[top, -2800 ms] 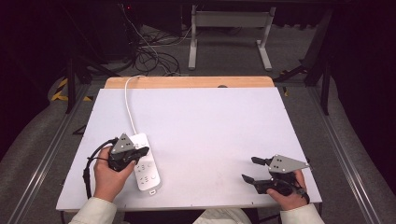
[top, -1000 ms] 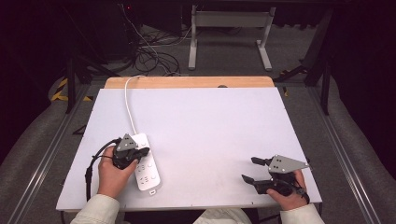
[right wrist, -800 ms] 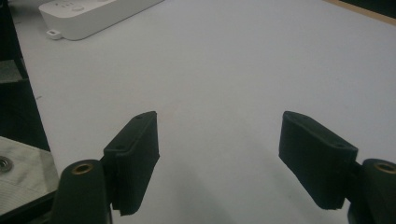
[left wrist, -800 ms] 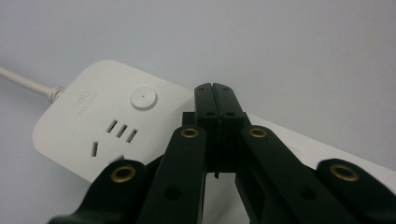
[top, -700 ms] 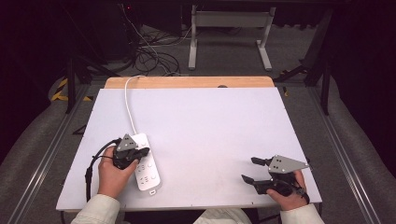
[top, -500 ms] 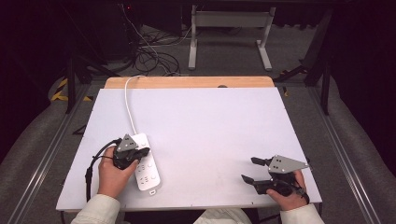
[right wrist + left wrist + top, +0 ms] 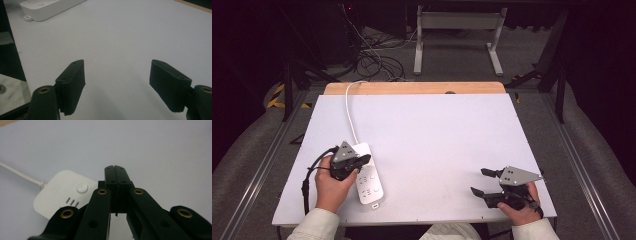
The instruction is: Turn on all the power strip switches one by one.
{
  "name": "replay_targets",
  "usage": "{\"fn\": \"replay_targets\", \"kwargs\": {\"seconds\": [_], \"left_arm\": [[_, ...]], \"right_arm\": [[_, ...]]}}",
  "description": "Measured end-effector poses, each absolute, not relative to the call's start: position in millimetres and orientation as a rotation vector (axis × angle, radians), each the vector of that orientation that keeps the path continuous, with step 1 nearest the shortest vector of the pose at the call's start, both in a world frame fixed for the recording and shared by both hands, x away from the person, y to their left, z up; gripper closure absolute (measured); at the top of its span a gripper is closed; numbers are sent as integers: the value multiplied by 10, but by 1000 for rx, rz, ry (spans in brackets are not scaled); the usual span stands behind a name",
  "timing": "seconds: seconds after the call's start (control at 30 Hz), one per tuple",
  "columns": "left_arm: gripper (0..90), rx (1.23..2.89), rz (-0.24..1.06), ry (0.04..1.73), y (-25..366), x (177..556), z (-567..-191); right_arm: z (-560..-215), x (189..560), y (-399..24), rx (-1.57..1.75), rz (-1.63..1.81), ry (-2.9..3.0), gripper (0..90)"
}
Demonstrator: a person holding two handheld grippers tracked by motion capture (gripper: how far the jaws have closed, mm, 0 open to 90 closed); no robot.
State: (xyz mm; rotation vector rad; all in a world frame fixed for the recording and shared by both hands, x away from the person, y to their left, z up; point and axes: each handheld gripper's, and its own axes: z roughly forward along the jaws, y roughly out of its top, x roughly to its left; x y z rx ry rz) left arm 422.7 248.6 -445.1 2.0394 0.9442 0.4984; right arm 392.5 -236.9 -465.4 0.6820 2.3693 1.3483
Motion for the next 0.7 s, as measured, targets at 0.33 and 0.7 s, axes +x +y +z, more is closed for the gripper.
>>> {"fn": "replay_targets", "kwargs": {"seconds": [0.33, 0.7], "left_arm": [[900, 2050, 506, 933, 2486, 4215, -4395], [900, 2027, 525, 940, 2516, 4272, -4345]], "right_arm": [[-4654, 3923, -2366, 684, 1348, 2369, 293], [-4664, 3937, -2364, 687, 1350, 2372, 291]]}}
